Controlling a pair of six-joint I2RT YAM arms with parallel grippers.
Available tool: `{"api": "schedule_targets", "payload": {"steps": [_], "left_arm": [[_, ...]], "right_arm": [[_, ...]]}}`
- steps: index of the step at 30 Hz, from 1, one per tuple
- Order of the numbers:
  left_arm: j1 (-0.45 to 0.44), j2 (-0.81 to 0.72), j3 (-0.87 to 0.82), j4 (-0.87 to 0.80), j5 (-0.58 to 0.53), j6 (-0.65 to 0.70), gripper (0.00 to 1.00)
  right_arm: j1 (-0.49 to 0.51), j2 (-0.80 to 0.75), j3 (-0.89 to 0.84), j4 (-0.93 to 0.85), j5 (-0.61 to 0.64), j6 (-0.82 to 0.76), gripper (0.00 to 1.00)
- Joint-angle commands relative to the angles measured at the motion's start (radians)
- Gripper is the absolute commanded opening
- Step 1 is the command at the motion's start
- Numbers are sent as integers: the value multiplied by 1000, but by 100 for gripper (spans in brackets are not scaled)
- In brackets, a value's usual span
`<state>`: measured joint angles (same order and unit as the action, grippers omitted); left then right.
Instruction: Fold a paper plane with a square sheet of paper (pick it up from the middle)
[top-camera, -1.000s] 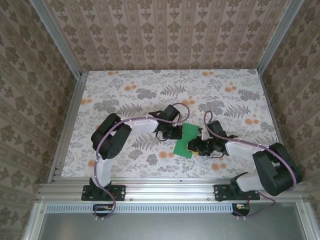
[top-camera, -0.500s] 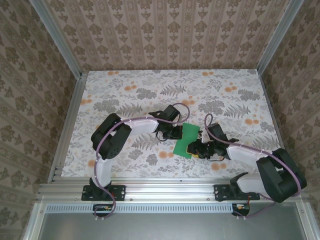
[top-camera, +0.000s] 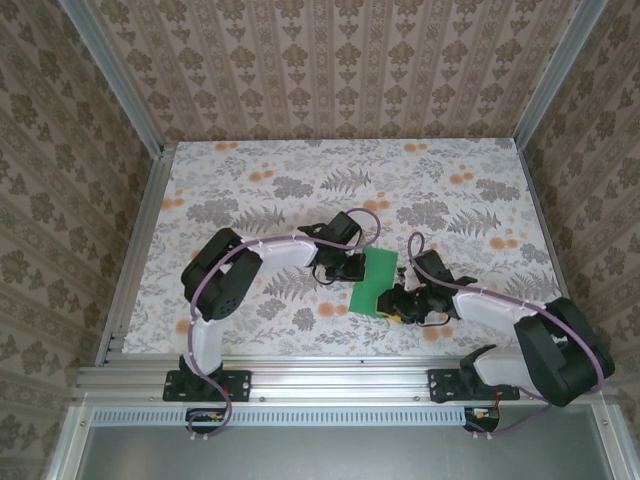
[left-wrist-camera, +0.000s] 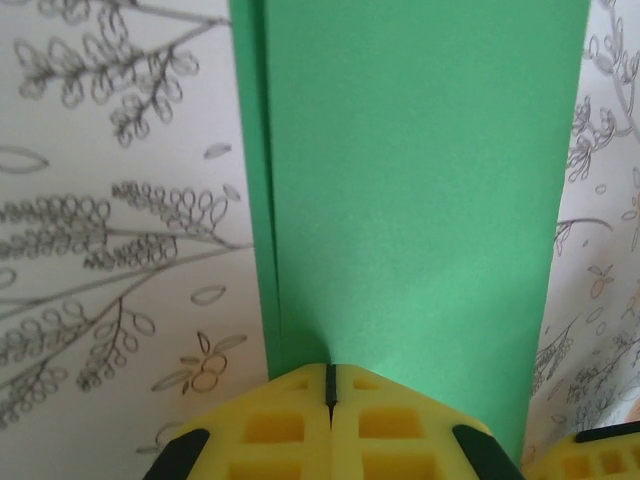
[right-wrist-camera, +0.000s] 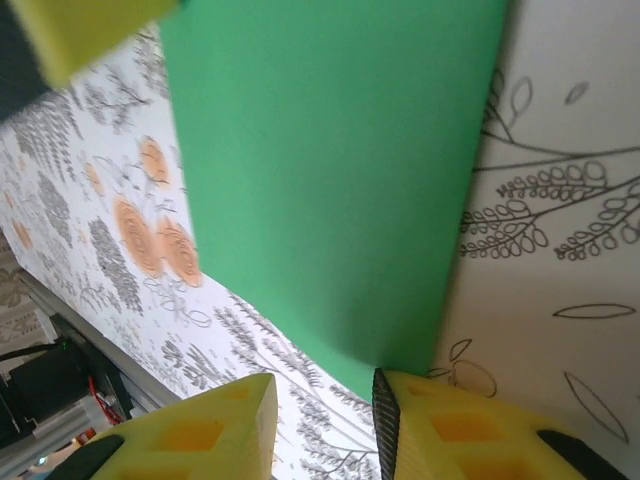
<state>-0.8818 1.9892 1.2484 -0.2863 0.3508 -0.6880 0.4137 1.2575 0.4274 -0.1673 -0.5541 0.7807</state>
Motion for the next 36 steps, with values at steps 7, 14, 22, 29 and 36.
{"api": "schedule_targets", "payload": {"steps": [7, 14, 22, 29, 36], "left_arm": [[-30, -204, -108, -52, -134, -88, 6], [-13, -388, -233, -63, -288, -140, 20], [42, -499, -357, -36, -299, -165, 23], [54, -524, -379, -31, -302, -163, 27], [57, -523, -376, -33, -296, -160, 28]], "right_arm": [[-105, 22, 235, -304, 263, -167, 46], [-100, 220, 366, -294, 260, -210, 47], [-81, 351, 453, -276, 246, -226, 47], [-58, 430, 501, -279, 243, -227, 47], [-29, 449, 529, -260, 191, -242, 47]]}}
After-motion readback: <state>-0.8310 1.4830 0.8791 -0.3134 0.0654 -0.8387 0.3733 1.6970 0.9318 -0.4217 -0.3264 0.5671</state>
